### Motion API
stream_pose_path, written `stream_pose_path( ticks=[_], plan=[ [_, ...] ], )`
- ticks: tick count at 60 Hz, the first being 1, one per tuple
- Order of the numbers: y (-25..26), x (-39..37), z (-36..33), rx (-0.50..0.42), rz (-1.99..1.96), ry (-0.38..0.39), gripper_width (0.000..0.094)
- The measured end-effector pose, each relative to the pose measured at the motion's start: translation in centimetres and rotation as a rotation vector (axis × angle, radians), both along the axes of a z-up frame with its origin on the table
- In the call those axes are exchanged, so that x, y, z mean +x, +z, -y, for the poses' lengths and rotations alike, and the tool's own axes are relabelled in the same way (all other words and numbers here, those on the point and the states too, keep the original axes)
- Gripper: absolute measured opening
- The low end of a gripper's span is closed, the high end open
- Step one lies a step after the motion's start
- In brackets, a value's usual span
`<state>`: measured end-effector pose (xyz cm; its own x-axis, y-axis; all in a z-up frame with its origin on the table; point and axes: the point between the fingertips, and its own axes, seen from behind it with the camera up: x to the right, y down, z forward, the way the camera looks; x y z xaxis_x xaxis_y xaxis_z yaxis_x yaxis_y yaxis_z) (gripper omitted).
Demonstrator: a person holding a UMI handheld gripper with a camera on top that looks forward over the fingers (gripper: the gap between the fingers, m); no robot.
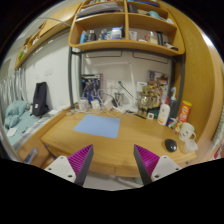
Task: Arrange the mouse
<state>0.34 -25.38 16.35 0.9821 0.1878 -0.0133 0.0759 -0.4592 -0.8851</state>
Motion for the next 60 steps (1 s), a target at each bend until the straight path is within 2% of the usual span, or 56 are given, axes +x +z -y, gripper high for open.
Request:
stream_pose_path(
  ticks=[1, 16, 24, 29, 36, 48, 53, 54, 59, 60],
  plan=[
    [-1.9, 0.5, 0.1, 0.017, 0.006, -0.014, 0.0817],
    [-8.7, 14.0, -0.1, -0.119, 0.058, -0.254, 0.0817],
    [-11.2, 21.1, -2.6, -0.145, 0.064, -0.330, 0.0812],
    [-12.4, 24.2, -5.3, -0.145, 0.072, -0.340, 0.0812],
    [-14.1, 26.6, -9.8, -0.151, 0.070, -0.316, 0.0814],
    [-16.6, 28.4, -16.3, -0.164, 0.054, -0.275, 0.0807],
    [-17.5, 28.5, -17.5, -0.169, 0.036, -0.263, 0.0754],
    [-17.6, 28.4, -17.7, -0.165, 0.024, -0.258, 0.0782],
    [-17.8, 28.0, -18.7, -0.136, -0.009, -0.240, 0.0503],
    [-17.8, 28.0, -18.8, -0.129, -0.001, -0.238, 0.0493]
  ],
)
